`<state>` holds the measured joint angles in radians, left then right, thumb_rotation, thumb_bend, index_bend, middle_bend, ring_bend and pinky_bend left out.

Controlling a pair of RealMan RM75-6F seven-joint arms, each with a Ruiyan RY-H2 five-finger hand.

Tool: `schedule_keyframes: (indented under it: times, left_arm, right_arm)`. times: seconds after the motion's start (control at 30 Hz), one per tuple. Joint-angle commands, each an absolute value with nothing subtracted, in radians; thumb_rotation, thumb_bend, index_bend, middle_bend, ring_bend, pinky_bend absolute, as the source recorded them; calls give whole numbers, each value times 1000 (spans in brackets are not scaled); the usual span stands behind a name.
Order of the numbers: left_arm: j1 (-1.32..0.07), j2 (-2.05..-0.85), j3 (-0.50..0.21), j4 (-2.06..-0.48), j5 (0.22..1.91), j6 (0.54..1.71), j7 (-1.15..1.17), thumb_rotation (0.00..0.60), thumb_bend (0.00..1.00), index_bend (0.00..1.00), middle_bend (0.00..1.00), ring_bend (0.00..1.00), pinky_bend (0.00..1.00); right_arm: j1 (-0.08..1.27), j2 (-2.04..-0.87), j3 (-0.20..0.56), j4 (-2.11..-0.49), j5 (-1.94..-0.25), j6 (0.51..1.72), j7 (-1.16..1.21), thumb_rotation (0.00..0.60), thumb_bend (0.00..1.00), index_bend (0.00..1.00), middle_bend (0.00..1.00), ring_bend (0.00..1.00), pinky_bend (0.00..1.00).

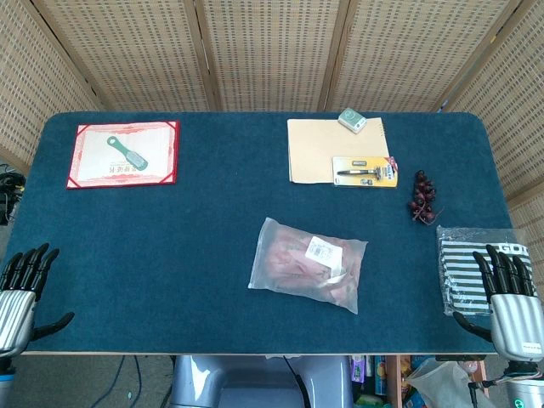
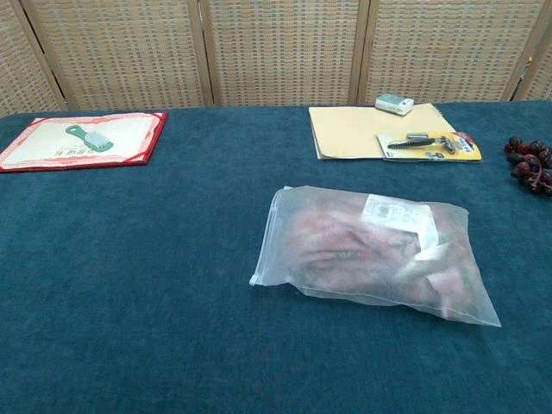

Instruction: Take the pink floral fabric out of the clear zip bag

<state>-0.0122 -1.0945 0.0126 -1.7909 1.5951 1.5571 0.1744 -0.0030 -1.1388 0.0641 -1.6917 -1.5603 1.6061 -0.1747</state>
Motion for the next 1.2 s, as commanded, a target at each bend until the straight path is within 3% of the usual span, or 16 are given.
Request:
schedule_keyframes:
  times: [0.03, 0.3, 0.57, 0.87, 1.07, 1.2]
  left_arm:
    - [-13, -1096, 13, -1790, 1595, 1555, 177, 600, 98, 0, 0, 0, 0]
    - [-13, -1104, 9, -1788, 1593, 1559, 185, 600, 97, 0, 0, 0, 0]
    - [-12, -1113, 6, -1784, 1601, 1568, 188, 600, 97, 0, 0, 0, 0]
    - [-19, -1129, -4, -1776, 1583, 1557, 208, 600, 97, 0, 0, 0, 0]
    - [-27, -1137, -10, -1775, 1561, 1538, 227, 600, 97, 0, 0, 0, 0]
    - [-30, -1137, -15, -1776, 1547, 1531, 227, 600, 97, 0, 0, 0, 0]
  right_arm:
    - [-3, -1137, 64, -1693, -1560, 1605, -174, 600, 0, 0, 0, 0, 0]
    - [13, -1154, 58, -1686, -1569, 1575, -178, 600, 0, 0, 0, 0, 0]
    - [179, -1242, 95, -1674, -1625, 1389, -299, 600, 0, 0, 0, 0, 0]
    - [372, -1320, 167, -1805, -1464, 1100, -275, 600, 0, 0, 0, 0, 0]
    - [467, -1406, 204, -1810, -1221, 975, -438, 600, 0, 0, 0, 0, 0]
    - [515, -1449, 218, -1810, -1064, 966, -534, 600, 0, 0, 0, 0, 0]
